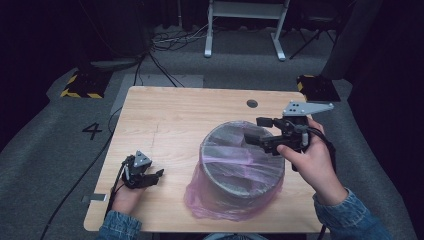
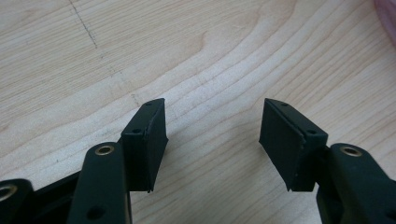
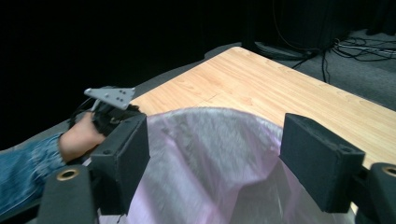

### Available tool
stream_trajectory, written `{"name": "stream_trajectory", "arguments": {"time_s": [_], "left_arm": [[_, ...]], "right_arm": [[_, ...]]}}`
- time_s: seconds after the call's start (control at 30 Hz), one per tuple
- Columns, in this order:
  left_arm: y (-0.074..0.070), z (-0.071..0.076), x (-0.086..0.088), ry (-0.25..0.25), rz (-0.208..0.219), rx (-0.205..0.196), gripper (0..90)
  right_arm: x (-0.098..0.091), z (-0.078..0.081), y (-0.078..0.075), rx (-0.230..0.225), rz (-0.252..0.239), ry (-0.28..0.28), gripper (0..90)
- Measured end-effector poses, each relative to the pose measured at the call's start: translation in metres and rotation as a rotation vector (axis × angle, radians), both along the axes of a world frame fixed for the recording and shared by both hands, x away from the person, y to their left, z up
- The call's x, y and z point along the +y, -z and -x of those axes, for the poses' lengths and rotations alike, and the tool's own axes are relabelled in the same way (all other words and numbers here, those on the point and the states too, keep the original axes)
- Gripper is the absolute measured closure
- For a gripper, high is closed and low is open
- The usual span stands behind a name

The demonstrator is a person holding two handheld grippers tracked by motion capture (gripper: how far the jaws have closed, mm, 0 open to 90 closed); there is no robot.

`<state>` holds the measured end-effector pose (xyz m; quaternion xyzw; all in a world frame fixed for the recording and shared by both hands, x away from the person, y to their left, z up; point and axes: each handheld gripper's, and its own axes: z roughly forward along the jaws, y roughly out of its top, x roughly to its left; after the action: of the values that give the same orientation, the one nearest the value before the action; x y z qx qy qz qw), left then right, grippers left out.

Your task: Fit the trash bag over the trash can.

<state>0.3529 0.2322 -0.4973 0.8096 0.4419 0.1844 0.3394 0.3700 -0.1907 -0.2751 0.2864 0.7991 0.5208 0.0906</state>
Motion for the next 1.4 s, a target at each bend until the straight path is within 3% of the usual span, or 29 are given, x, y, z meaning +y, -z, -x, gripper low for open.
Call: {"name": "stream_trajectory", "arguments": {"time_s": [0.2, 0.33, 0.9, 1.1, 1.4], "left_arm": [[0.003, -0.001, 0.001, -0.004, 0.004, 0.001, 39.9], [0.006, 0.001, 0.003, -0.004, 0.022, -0.022, 39.0], [0.006, 0.001, 0.003, -0.007, 0.028, -0.026, 37.1], [0.007, 0.001, 0.002, -0.009, 0.030, -0.028, 36.8], [0.006, 0.001, 0.002, -0.010, 0.026, -0.026, 36.2]], "right_arm": [[0.020, -0.012, 0.008, 0.001, 0.049, -0.007, 23.4], [0.033, -0.017, 0.016, -0.001, 0.049, 0.002, 23.0], [0.066, -0.027, 0.064, 0.046, 0.155, 0.004, 23.4], [0.073, -0.032, 0.080, 0.076, 0.234, -0.018, 30.2], [0.083, -0.036, 0.097, 0.155, 0.342, -0.026, 26.3]]}}
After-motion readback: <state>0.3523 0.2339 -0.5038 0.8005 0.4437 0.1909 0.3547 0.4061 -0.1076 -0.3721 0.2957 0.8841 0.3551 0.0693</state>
